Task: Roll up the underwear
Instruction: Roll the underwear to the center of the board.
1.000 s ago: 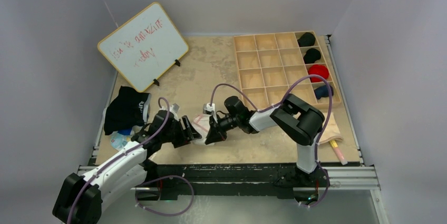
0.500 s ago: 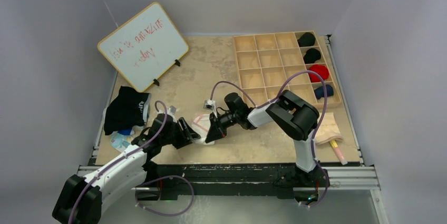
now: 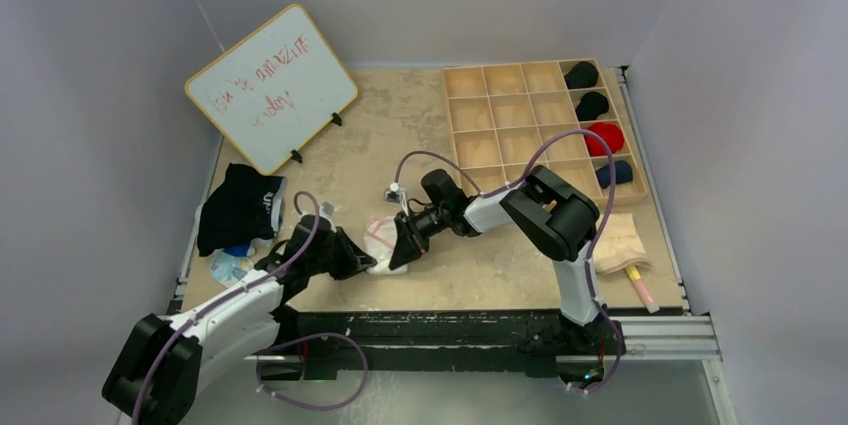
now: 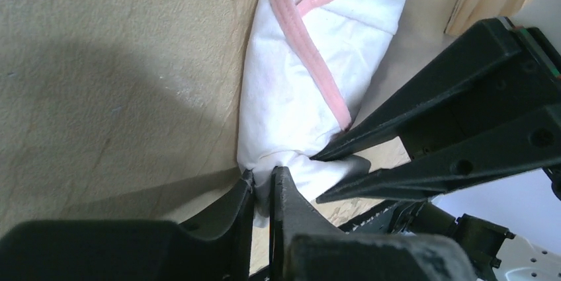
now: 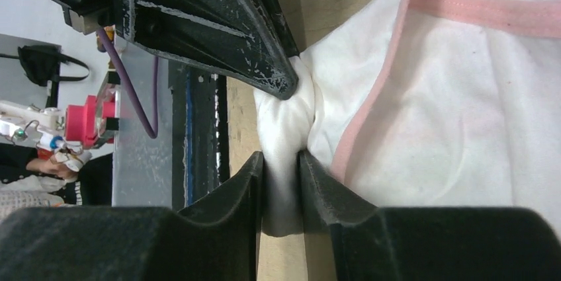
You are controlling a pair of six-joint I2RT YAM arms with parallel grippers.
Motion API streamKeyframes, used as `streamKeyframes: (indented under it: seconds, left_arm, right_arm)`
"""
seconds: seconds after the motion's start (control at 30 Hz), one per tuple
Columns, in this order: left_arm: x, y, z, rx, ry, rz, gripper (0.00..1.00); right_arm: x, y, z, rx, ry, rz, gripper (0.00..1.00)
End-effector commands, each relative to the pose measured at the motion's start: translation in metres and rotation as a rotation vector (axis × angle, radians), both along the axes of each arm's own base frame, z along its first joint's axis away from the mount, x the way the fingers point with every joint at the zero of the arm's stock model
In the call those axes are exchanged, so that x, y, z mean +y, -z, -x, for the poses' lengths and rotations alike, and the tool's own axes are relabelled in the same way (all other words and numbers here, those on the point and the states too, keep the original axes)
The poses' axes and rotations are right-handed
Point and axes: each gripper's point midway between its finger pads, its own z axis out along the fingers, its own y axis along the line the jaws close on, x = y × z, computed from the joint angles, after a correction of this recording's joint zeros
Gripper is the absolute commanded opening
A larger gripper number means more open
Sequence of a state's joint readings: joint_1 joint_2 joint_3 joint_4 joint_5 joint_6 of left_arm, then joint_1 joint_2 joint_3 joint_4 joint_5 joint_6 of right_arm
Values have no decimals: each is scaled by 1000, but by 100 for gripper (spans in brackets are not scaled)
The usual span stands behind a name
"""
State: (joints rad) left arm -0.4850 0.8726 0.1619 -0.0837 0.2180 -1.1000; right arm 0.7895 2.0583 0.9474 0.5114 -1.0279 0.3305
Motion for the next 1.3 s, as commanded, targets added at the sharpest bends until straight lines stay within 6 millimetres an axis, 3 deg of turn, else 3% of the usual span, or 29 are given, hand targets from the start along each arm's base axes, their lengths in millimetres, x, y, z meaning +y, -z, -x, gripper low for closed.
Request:
streamKeyframes:
  seconds: [0.0, 0.2, 0.33, 0.5, 0.7, 0.83, 0.97, 1.27]
  left_arm:
    - [14, 24, 9, 127, -54, -92, 3]
    - [9, 21, 4, 147, -28, -109, 0]
    - [6, 15, 0, 138, -6, -116, 0]
    - [2, 12, -2, 137, 15, -107, 1]
    - [0, 9, -4, 145, 38, -118, 1]
    - [0, 10, -4, 158, 44, -128, 1]
    - [-1, 10, -4, 157, 45, -124, 1]
    - [-1, 11, -4, 161, 50, -128, 1]
  right_arm:
    - [-6, -3, -11, -64, 41, 52, 33]
    - [-10, -27, -23, -300, 40, -6, 54]
    - [-23, -41, -28, -610, 40, -107, 64]
    - [-31, -48, -31, -1038, -37, -139, 65]
    - [-15, -48, -23, -1365, -150, -124, 62]
    - [-3, -47, -17, -1455, -166, -141, 54]
    - [-3, -31, -13, -1439, -179, -99, 44]
    - [-6, -13, 3, -1416, -234, -85, 50]
